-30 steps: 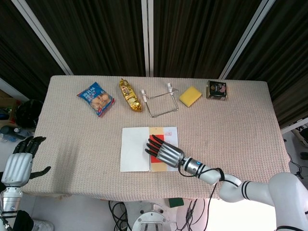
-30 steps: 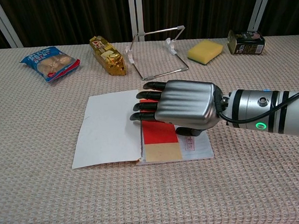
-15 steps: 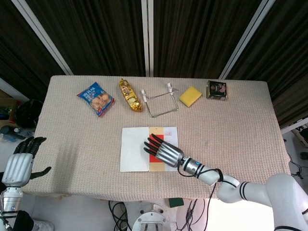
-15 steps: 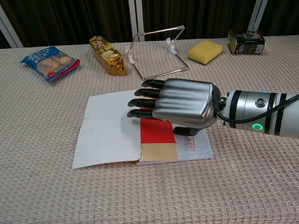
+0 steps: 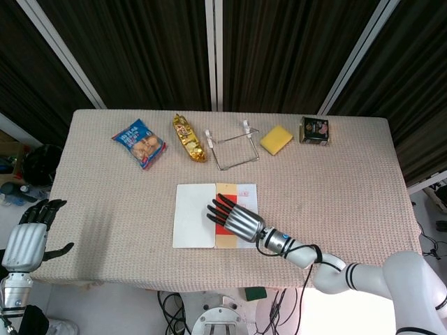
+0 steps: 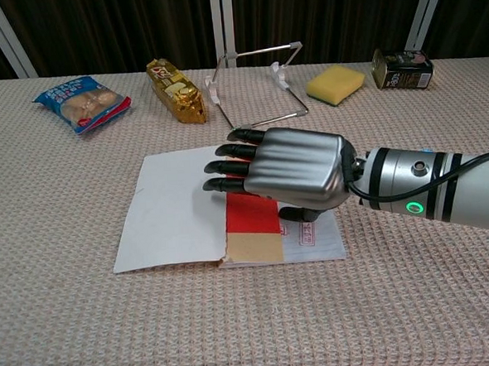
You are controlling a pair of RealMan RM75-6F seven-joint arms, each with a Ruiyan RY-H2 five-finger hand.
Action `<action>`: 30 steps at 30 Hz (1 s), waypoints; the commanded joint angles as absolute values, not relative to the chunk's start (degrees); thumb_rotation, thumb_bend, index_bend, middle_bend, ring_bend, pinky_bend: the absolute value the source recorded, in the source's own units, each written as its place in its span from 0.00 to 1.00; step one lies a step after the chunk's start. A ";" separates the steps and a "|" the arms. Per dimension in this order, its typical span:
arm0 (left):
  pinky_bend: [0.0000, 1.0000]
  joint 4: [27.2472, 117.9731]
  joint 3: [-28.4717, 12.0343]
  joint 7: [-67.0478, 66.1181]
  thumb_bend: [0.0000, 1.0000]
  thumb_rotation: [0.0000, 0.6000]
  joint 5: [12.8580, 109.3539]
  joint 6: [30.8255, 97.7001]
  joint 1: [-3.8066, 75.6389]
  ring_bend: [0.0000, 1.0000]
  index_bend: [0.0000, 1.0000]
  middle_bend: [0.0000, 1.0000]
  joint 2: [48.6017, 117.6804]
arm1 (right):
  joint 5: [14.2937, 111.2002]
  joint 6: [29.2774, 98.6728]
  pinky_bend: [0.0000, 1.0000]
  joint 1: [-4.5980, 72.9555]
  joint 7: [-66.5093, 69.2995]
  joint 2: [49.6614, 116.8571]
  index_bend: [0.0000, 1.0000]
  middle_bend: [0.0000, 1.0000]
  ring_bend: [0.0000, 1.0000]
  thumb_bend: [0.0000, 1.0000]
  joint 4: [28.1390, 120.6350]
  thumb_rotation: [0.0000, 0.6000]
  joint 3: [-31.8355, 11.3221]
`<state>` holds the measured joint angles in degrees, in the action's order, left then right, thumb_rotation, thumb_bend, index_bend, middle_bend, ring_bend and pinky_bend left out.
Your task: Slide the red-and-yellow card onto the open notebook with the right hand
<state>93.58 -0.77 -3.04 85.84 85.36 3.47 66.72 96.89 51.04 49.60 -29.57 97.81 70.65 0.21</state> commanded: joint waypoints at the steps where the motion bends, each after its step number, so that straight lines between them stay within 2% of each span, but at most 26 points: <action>1: 0.16 93.56 -0.80 -3.05 0.00 1.00 85.87 85.30 3.53 0.10 0.17 0.15 66.77 | 96.74 51.42 0.00 49.29 -29.40 96.78 0.00 0.00 0.00 0.21 71.53 1.00 0.39; 7: 0.16 93.51 -0.88 -3.02 0.00 1.00 85.98 85.19 3.66 0.10 0.17 0.15 66.94 | 95.79 52.09 0.00 48.49 -28.29 94.08 0.00 0.04 0.00 0.22 73.80 1.00 0.37; 10: 0.16 93.43 -0.89 -3.00 0.00 1.00 85.99 85.13 3.69 0.10 0.17 0.15 67.04 | 94.34 52.30 0.00 47.87 -26.85 93.29 0.00 0.12 0.00 0.36 74.33 1.00 -0.10; 13: 0.16 93.42 -0.93 -3.00 0.00 1.00 85.93 84.96 3.78 0.10 0.17 0.15 67.13 | 92.01 51.12 0.00 47.60 -25.10 93.26 0.00 0.18 0.00 0.56 74.33 1.00 -0.79; 15: 0.16 93.45 -0.94 -3.43 0.00 1.00 86.00 84.96 3.83 0.10 0.17 0.15 67.17 | 90.87 49.92 0.00 47.83 -24.20 93.63 0.00 0.18 0.00 0.64 74.07 1.00 -1.10; 20: 0.16 94.01 -0.93 -3.91 0.00 1.00 85.85 85.01 3.75 0.09 0.17 0.15 66.93 | 89.79 48.52 0.00 48.49 -22.54 94.99 0.00 0.19 0.00 0.75 73.51 1.00 -1.57; 23: 0.16 94.31 -0.95 -4.21 0.00 1.00 85.72 85.01 3.70 0.10 0.17 0.15 66.73 | 89.56 48.10 0.00 48.93 -21.08 95.67 0.00 0.19 0.00 0.78 73.41 1.00 -1.83; 30: 0.16 94.72 -0.93 -4.55 0.00 1.00 85.60 84.89 3.70 0.09 0.17 0.15 66.58 | 90.00 47.73 0.00 49.72 -19.67 97.21 0.00 0.18 0.00 0.78 71.83 1.00 -1.63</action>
<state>94.72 -0.93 -4.55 85.60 84.89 3.70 66.58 89.94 47.80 49.64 -19.74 97.09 71.95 -1.69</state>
